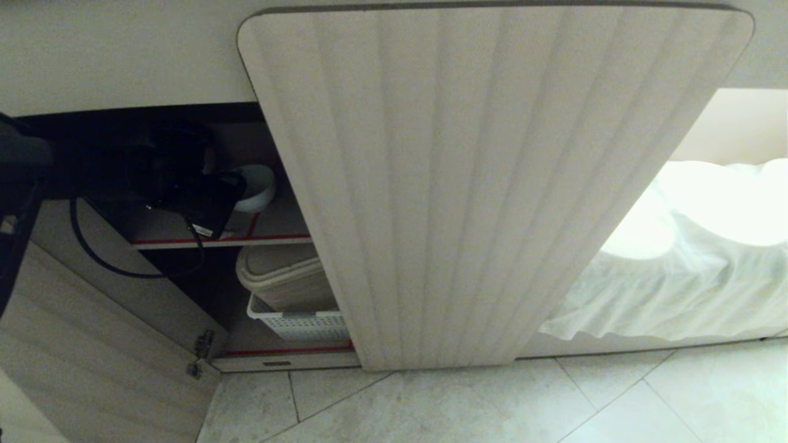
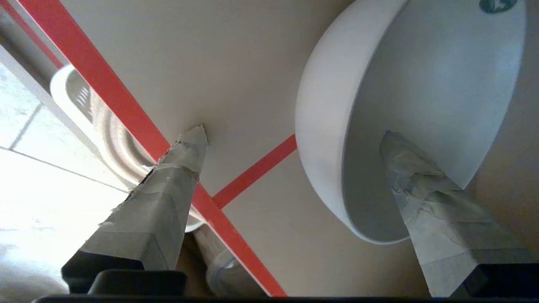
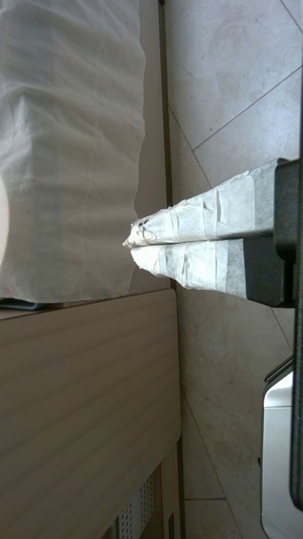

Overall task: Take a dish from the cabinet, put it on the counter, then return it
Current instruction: Put it back into the cabinet

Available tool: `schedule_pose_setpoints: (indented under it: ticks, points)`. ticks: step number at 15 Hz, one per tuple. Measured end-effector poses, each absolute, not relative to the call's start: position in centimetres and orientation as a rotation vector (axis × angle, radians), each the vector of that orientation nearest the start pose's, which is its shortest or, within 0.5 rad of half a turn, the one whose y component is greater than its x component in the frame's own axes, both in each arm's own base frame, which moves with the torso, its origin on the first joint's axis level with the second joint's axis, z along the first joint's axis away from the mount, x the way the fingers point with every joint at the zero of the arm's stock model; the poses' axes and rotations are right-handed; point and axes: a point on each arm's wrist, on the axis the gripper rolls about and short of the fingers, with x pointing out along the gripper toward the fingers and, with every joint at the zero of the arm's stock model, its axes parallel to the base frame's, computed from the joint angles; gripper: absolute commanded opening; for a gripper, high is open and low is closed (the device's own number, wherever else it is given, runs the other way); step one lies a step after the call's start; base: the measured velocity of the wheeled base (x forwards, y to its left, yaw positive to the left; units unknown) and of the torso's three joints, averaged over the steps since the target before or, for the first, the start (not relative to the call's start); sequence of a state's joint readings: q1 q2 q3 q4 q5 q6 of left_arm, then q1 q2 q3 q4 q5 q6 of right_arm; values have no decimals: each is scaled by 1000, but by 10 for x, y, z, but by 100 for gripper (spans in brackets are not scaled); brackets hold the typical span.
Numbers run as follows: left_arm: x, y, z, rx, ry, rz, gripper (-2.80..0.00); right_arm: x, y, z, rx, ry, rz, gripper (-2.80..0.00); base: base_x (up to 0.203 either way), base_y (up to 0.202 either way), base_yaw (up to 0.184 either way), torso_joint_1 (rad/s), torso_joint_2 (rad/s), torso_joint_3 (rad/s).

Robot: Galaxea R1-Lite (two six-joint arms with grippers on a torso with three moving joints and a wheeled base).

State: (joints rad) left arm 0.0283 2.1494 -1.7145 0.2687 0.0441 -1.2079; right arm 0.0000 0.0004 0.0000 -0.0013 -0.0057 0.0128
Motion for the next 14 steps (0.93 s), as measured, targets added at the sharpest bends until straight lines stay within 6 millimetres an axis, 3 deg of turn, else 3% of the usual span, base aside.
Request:
schedule_pose_setpoints:
  ticks: [14]
  points:
    - [418, 18, 167, -871, 390, 413, 0, -23, 0, 76, 12, -1, -6, -280, 0, 0, 0, 0, 0, 0]
